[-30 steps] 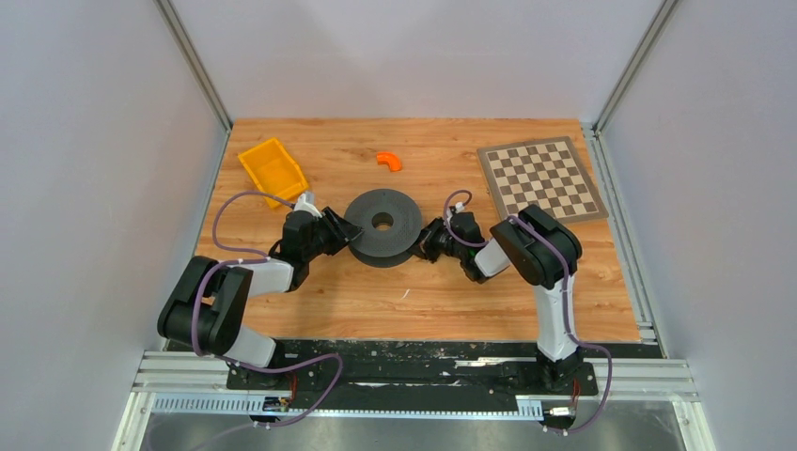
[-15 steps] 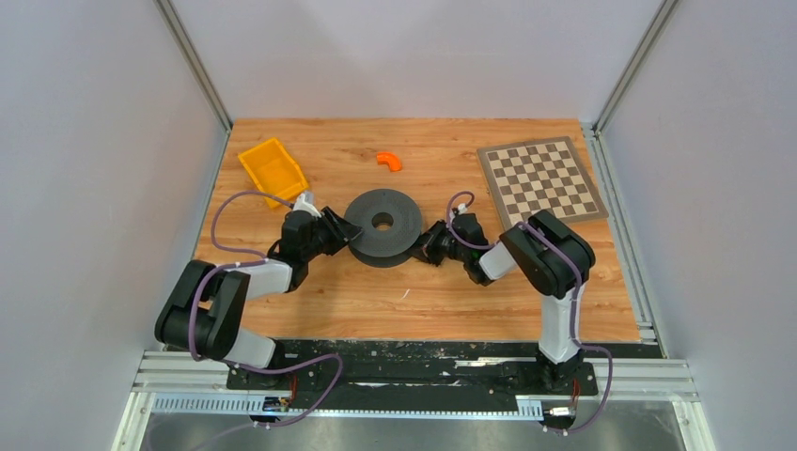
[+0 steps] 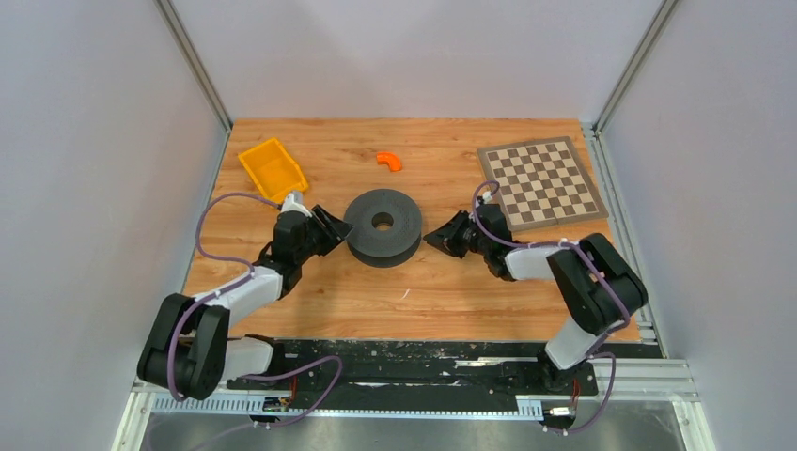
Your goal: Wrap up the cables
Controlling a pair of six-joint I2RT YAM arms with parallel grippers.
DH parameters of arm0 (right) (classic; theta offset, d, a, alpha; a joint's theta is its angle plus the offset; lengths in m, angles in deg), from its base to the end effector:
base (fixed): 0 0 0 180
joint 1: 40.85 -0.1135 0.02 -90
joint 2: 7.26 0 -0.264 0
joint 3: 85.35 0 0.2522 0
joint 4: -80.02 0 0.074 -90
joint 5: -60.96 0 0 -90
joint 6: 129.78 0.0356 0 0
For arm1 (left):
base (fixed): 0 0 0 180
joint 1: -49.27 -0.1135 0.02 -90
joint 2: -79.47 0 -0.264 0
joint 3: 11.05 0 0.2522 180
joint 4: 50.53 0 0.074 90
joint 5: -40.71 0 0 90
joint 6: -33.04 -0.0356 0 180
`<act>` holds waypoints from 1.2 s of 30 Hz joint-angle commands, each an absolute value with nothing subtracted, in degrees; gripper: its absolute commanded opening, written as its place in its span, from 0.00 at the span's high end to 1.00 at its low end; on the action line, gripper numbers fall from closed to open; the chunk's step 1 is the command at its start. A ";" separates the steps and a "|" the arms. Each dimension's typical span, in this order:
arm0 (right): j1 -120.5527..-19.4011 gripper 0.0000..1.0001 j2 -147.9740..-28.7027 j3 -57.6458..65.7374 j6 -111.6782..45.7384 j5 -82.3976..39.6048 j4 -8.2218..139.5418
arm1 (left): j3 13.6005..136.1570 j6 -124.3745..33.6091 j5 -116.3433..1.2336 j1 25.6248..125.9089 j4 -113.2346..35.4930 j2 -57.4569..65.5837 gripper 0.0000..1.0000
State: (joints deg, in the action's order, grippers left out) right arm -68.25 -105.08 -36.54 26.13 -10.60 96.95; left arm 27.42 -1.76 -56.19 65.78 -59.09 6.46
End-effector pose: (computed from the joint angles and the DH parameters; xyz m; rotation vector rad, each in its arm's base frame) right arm 0.2724 0.1539 0.1274 0.5833 2.3183 1.2235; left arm 0.2374 -0.0748 0.1751 -0.6335 2.0481 -0.8891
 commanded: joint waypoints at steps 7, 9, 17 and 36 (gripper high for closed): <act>-69.80 0.74 -77.89 -37.55 -0.51 -18.64 73.54 | 34.20 -14.21 -43.44 66.05 -38.12 28.16 0.39; -70.14 0.68 -72.07 -35.00 -7.22 -20.44 65.80 | 37.39 -19.23 -44.91 66.01 -33.09 32.01 0.36; -70.29 0.00 -52.21 -25.01 -21.17 -23.28 47.61 | 45.20 -32.96 -58.87 66.02 -24.68 45.16 0.00; -70.34 0.00 -37.12 -20.79 -16.14 -28.21 37.67 | 43.83 -29.30 -68.65 65.99 -23.86 57.93 0.00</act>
